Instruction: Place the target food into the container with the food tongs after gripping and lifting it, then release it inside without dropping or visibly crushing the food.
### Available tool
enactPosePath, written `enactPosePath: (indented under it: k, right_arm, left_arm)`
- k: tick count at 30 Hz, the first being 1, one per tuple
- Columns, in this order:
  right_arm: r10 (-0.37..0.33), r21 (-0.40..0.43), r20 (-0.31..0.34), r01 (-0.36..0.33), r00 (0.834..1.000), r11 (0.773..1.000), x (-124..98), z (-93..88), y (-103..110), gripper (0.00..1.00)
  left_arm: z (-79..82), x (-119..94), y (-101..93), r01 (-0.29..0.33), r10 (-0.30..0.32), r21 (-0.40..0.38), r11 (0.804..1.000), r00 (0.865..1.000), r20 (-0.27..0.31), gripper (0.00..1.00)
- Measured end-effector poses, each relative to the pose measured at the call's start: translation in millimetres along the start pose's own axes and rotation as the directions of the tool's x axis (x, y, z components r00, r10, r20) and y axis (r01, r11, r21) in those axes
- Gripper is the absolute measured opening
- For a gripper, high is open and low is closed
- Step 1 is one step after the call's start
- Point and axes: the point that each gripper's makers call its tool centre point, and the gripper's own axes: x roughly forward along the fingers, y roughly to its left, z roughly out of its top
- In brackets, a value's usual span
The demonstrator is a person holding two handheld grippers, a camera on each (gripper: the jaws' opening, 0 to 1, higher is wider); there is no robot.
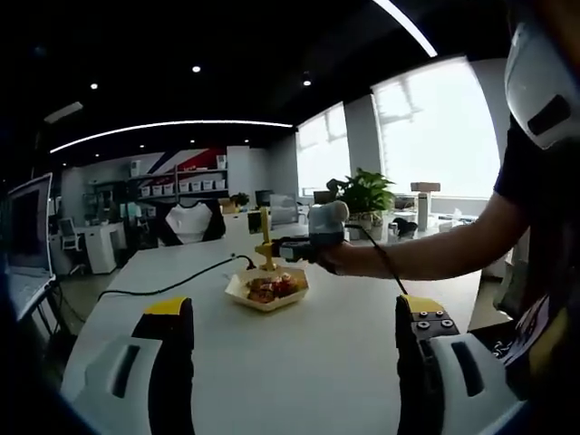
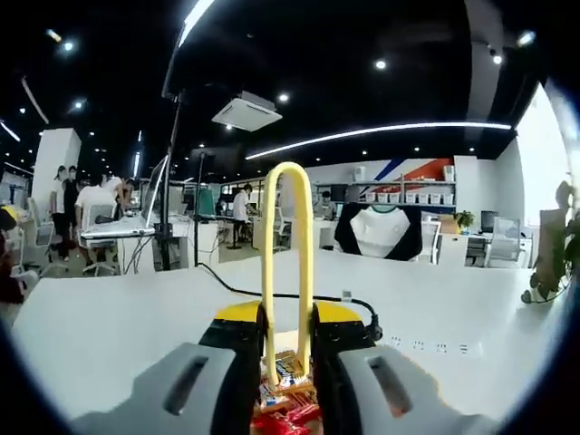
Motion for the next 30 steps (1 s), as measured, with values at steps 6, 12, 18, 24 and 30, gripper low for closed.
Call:
enactPosePath:
  k: [6,12,18,24,30]
  right_arm:
    - [0.016,0.026,-0.056,-0.015,0.998,1.000,9,-20.1,-12,0.15]
    - [0.011,0.045,-0.083,-0.007,0.996,0.999,11,-30.7,-16,0.15]
    - [0.044,0.033,-0.066,-0.042,0.997,0.999,11,-25.4,-8,0.20]
    - [0.061,-0.015,-0.058,-0.062,0.996,0.998,12,-12.9,-1,0.20]
    - [0.059,-0.010,-0.050,-0.060,0.997,0.998,6,-6.3,-1,0.20]
  left_arm:
    - [-2.7,1,-0.6,0.003,-0.003,-0.007,1.000,1.000,-0.009,0.98]
    - [-3.8,0,0.1,0.002,-0.002,-0.001,1.000,1.000,-0.018,0.98]
    - [-5.0,1,0.2,-0.001,0.001,-0.007,1.000,1.000,-0.020,0.98]
    - [-2.7,2,0.7,0.001,-0.001,0.000,1.000,1.000,-0.018,0.98]
    - [-2.8,3,-1.4,0.005,-0.005,0.001,1.000,1.000,-0.018,0.98]
